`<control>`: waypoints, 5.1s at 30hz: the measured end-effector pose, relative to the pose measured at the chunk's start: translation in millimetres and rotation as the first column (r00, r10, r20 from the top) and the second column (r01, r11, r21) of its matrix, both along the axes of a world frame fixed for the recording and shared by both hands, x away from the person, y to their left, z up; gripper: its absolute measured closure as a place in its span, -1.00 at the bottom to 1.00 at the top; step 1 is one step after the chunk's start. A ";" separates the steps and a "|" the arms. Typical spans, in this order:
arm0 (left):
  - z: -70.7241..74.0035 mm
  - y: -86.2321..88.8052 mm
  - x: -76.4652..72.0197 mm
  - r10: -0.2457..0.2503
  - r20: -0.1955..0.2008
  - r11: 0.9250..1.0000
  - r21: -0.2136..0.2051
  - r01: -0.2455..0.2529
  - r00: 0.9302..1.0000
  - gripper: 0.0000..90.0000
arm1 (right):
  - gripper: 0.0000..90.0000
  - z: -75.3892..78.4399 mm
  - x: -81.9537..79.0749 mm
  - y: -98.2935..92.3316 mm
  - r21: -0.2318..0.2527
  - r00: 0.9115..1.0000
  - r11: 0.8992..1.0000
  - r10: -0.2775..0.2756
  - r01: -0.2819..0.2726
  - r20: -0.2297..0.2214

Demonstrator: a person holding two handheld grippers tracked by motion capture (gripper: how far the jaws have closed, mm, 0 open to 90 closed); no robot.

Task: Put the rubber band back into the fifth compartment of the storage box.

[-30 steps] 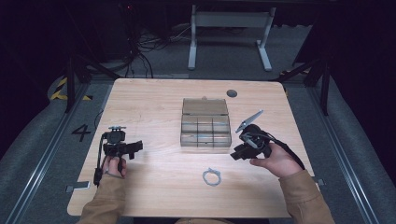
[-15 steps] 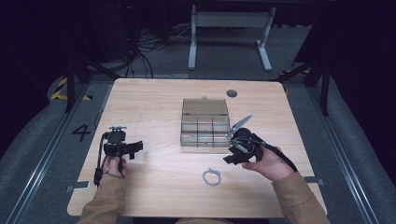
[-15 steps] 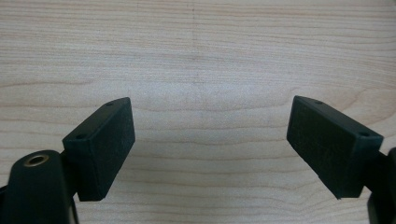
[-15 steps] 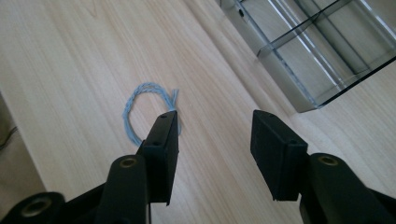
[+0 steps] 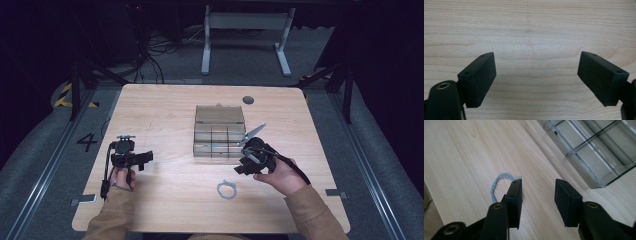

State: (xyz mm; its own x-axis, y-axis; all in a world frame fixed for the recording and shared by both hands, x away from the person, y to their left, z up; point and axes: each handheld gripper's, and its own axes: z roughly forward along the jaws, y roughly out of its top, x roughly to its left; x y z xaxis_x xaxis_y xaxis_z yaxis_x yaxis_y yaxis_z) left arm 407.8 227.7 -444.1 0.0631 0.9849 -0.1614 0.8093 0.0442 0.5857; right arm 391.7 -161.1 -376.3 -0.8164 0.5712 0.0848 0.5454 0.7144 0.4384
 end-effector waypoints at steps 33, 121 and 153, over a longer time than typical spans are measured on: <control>0.0 0.2 0.1 0.003 -0.003 1.000 -0.008 -0.003 1.000 -0.65 | 0.59 -49.3 -5.1 37.3 -0.143 0.989 0.981 0.121 -0.131 -0.079; 0.7 1.2 -0.7 0.007 0.000 1.000 -0.003 -0.007 1.000 -0.65 | 0.89 26.9 14.4 33.6 -0.002 0.992 0.994 0.110 -0.110 0.060; 0.1 0.4 -0.6 0.005 -0.003 1.000 -0.005 -0.005 1.000 -0.65 | 0.89 42.9 84.7 43.6 0.006 0.997 1.000 -0.014 0.013 0.073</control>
